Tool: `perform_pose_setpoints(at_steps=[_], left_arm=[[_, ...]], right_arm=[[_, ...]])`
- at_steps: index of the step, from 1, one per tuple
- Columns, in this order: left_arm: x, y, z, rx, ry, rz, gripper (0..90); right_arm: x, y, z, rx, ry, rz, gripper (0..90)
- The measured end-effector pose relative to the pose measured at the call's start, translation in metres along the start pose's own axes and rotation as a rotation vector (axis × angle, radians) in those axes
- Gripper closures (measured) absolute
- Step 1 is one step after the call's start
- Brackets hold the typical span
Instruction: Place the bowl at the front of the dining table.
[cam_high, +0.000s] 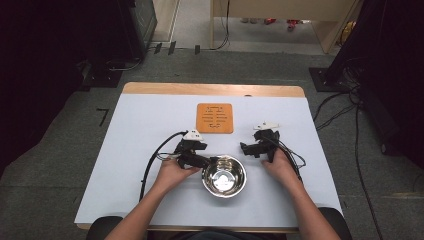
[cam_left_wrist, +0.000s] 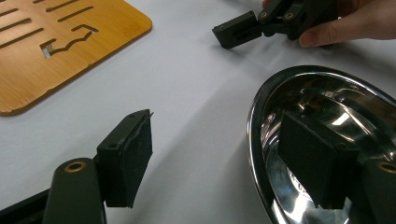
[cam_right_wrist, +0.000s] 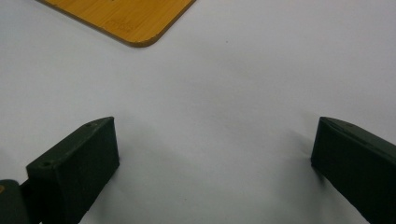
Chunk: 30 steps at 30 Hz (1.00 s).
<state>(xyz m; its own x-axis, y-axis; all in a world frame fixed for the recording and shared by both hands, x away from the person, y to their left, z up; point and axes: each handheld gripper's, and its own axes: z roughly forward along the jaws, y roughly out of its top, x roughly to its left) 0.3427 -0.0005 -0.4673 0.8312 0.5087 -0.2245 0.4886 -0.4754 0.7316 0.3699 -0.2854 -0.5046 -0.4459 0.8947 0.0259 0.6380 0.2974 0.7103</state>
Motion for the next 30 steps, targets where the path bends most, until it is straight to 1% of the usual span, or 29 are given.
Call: perform_pose_setpoints(at_steps=[3, 6, 9, 10, 13, 17, 20, 22, 25, 27, 30], left_arm=[[-0.001, -0.001, 0.002, -0.001, -0.008, 0.006, 30.4], [-0.002, -0.001, 0.005, 0.011, -0.018, 0.015, 32.9], [-0.003, -0.002, 0.009, 0.02, -0.032, 0.008, 35.6], [-0.003, -0.003, 0.01, 0.021, -0.033, 0.005, 36.0], [-0.003, -0.003, 0.012, 0.029, -0.036, 0.017, 38.8], [-0.005, -0.004, 0.014, 0.027, -0.044, 0.016, 42.7], [-0.008, -0.005, 0.019, 0.045, -0.044, 0.023, 43.4], [-0.007, -0.005, 0.02, 0.047, -0.05, 0.021, 46.4], [-0.006, -0.006, 0.02, 0.051, -0.046, 0.024, 49.0], [-0.006, -0.006, 0.021, 0.057, -0.057, 0.026, 53.7], [-0.006, -0.006, 0.022, 0.057, -0.066, 0.037, 57.1]], right_arm=[[0.0, 0.0, 0.0, 0.0, 0.0, 0.001, 0.4], [0.0, 0.0, 0.0, 0.0, 0.0, 0.0, 0.4], [0.0, 0.0, 0.0, 0.0, 0.0, 0.0, 0.4], [0.0, 0.0, 0.0, 0.0, 0.0, 0.0, 0.4], [0.0, 0.0, 0.0, 0.0, 0.0, 0.0, 0.4], [0.0, 0.0, 0.0, 0.0, 0.0, 0.0, 0.4], [0.0, 0.0, 0.0, 0.0, 0.0, 0.0, 0.4], [0.0, 0.0, 0.0, -0.001, 0.0, 0.0, 0.4], [0.0, 0.0, 0.0, 0.0, 0.0, 0.0, 0.4], [0.0, 0.0, 0.0, 0.0, 0.0, 0.0, 0.4], [0.0, 0.0, 0.0, 0.0, 0.0, 0.0, 0.4]])
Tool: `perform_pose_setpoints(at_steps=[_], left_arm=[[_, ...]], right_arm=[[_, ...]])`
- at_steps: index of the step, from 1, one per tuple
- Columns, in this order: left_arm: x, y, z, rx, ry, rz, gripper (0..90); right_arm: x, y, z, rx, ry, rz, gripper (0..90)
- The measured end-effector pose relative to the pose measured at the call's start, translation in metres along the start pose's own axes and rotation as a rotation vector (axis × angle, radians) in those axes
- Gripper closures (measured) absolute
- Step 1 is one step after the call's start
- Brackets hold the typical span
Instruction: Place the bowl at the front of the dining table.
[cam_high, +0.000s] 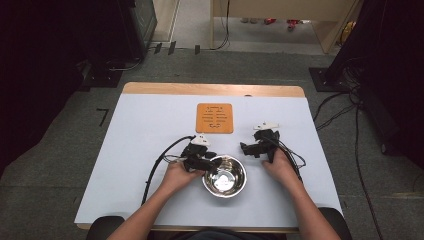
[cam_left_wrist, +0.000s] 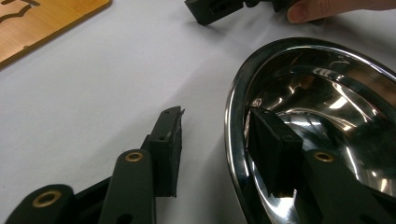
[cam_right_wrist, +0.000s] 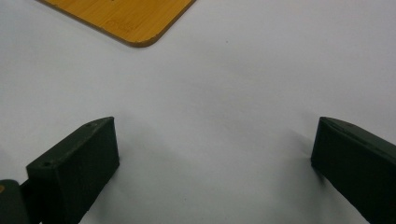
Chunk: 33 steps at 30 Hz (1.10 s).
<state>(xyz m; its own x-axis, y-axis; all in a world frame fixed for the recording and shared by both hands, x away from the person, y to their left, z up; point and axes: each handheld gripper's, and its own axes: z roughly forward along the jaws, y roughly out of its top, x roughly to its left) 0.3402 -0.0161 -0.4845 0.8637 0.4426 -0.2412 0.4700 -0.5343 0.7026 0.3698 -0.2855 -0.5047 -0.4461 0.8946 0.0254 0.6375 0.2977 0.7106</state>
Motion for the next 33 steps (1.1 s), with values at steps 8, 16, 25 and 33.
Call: perform_pose_setpoints(at_steps=[8, 16, 25, 33], left_arm=[[0.001, 0.001, 0.003, 0.037, -0.061, 0.008, 71.4], [0.001, 0.006, 0.003, 0.059, -0.086, 0.006, 79.1], [-0.001, 0.013, -0.001, 0.031, -0.136, -0.015, 82.4], [-0.006, 0.017, -0.004, 0.016, -0.147, -0.006, 84.2]], right_arm=[[0.0, 0.0, 0.0, 0.0, 0.0, -0.003, 0.4], [0.0, 0.0, 0.0, 0.0, 0.0, -0.003, 0.4], [0.0, 0.0, 0.0, 0.001, 0.0, -0.002, 0.4], [0.0, 0.0, 0.0, -0.001, 0.001, -0.004, 0.4]])
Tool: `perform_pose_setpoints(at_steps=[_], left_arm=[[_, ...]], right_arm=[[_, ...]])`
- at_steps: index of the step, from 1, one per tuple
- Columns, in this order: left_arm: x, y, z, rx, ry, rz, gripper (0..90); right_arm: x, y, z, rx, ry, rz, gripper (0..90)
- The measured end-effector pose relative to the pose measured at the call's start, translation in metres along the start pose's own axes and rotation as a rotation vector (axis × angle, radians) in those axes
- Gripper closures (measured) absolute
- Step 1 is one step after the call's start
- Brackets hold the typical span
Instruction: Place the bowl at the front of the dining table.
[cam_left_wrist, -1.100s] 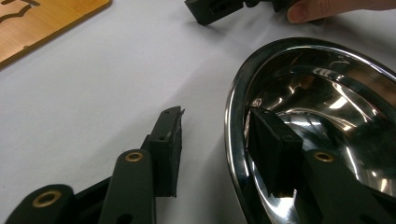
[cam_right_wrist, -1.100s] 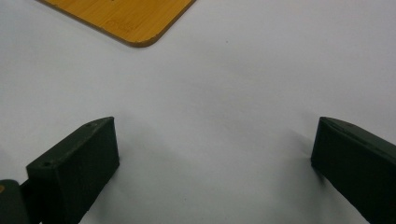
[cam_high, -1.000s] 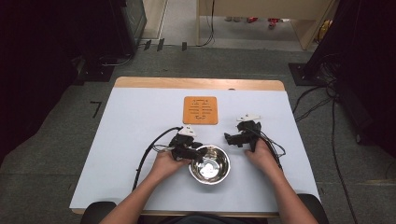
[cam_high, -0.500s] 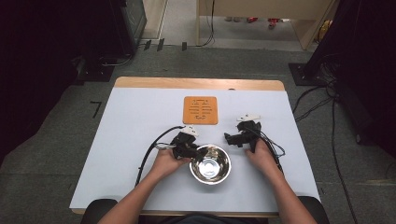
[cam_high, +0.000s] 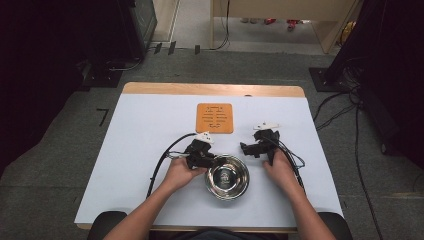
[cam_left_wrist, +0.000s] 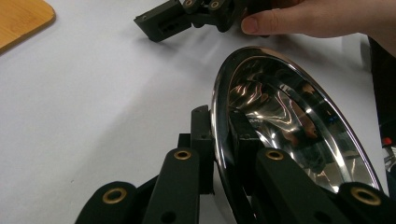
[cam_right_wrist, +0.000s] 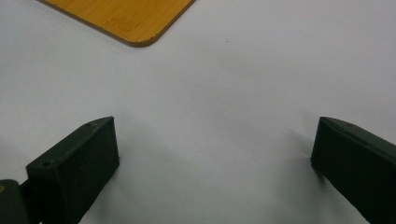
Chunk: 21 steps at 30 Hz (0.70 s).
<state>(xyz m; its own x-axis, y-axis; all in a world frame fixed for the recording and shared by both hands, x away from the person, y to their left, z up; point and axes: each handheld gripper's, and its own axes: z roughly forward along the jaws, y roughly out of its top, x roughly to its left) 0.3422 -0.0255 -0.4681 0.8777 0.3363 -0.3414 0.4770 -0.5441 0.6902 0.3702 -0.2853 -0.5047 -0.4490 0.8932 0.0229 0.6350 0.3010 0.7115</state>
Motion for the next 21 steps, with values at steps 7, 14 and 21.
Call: perform_pose_setpoints(at_steps=[7, 14, 21], left_arm=[[0.001, 0.0, -0.003, -0.004, -0.005, -0.003, 84.4], [0.003, 0.001, -0.011, -0.03, 0.003, -0.02, 84.4], [0.006, 0.0, -0.016, -0.04, 0.021, -0.023, 84.4]], right_arm=[[0.0, 0.0, 0.0, 0.0, 0.0, 0.0, 0.4], [0.0, 0.0, 0.0, 0.002, -0.001, 0.001, 0.4], [0.0, 0.0, 0.0, 0.002, -0.001, 0.002, 0.4]])
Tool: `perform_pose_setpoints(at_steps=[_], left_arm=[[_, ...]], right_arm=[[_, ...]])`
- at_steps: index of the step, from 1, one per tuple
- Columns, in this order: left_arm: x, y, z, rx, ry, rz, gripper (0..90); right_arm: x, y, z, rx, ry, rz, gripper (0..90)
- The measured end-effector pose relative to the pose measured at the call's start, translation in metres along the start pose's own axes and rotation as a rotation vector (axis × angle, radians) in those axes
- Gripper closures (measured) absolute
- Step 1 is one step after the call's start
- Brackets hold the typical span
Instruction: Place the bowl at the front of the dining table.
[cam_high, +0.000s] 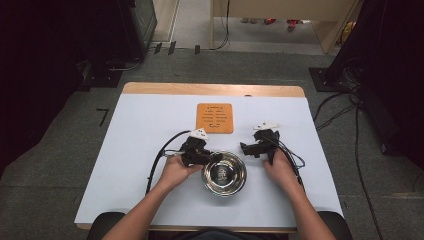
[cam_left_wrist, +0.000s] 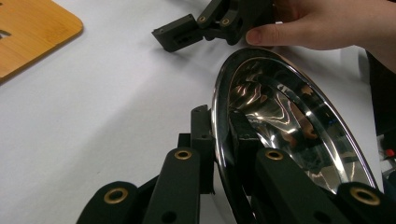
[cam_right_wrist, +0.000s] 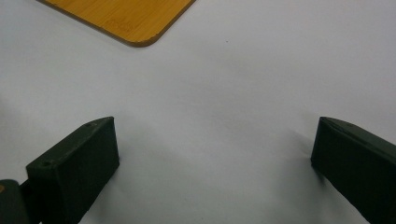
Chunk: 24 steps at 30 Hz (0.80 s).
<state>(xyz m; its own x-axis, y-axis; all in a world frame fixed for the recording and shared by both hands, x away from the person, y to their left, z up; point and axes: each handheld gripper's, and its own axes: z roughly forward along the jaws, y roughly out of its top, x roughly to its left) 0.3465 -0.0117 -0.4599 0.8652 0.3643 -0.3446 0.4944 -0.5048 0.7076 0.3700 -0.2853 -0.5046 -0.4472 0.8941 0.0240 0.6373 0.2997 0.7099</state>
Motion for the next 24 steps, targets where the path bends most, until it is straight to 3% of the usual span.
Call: perform_pose_setpoints(at_steps=[12, 16, 18, 24], left_arm=[[0.007, 0.002, -0.006, -0.013, 0.005, -0.02, 84.3], [0.012, 0.003, -0.009, -0.037, -0.019, -0.044, 84.3], [0.013, 0.003, -0.009, -0.034, -0.002, -0.034, 84.3], [0.016, 0.007, -0.01, -0.041, -0.009, -0.042, 84.4]], right_arm=[[0.0, 0.0, 0.0, -0.001, 0.0, 0.0, 0.4], [0.0, 0.0, 0.0, 0.0, 0.0, 0.0, 0.4], [0.0, 0.0, 0.0, -0.001, 0.0, 0.0, 0.4], [0.0, 0.0, 0.0, -0.001, 0.0, -0.001, 0.4]])
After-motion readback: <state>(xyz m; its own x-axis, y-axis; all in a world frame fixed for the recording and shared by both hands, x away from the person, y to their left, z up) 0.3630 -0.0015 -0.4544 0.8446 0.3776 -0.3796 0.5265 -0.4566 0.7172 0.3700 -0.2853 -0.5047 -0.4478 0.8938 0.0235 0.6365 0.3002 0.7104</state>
